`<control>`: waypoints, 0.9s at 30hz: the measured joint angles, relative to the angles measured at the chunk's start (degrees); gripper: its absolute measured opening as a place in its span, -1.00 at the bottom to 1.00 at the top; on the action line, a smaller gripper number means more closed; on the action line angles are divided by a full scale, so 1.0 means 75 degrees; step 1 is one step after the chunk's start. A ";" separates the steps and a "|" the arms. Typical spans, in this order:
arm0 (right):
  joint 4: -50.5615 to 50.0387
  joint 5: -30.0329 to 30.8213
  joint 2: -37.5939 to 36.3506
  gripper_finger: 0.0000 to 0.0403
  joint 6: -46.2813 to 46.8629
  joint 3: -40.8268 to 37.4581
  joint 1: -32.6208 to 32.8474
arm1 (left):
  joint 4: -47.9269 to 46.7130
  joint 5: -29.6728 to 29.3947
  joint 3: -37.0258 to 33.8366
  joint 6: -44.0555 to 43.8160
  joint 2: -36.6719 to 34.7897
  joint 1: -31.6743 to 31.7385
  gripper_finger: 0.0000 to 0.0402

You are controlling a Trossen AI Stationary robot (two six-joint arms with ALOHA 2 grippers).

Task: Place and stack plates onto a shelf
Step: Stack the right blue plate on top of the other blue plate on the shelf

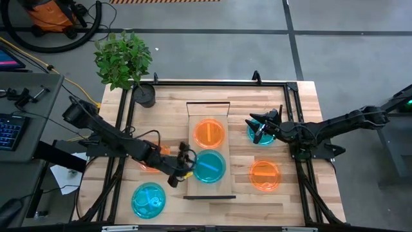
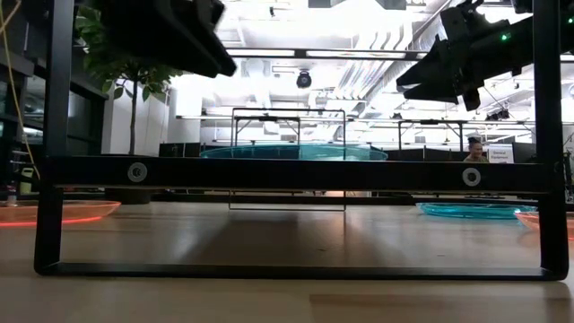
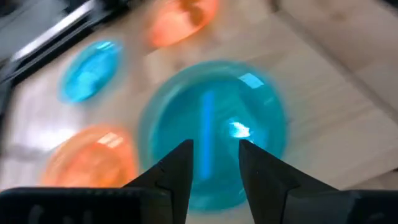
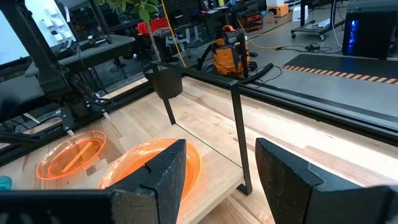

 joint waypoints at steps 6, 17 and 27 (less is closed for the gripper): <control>-0.0042 -0.0001 0.0000 -0.11 -0.0002 0.0000 -0.0001 | -0.0896 -0.1255 -0.0448 -0.1049 -0.1432 -0.0101 -0.41; -0.0294 0.0347 0.0000 -0.11 0.0608 0.0003 -0.0001 | 0.0688 -0.2375 -0.2967 -0.2339 -0.3920 0.0289 -0.41; -0.3209 -0.0435 0.0000 -0.11 0.3426 0.0006 -0.0860 | 0.0605 -0.2354 -0.3005 -0.2535 -0.4175 0.0435 -0.42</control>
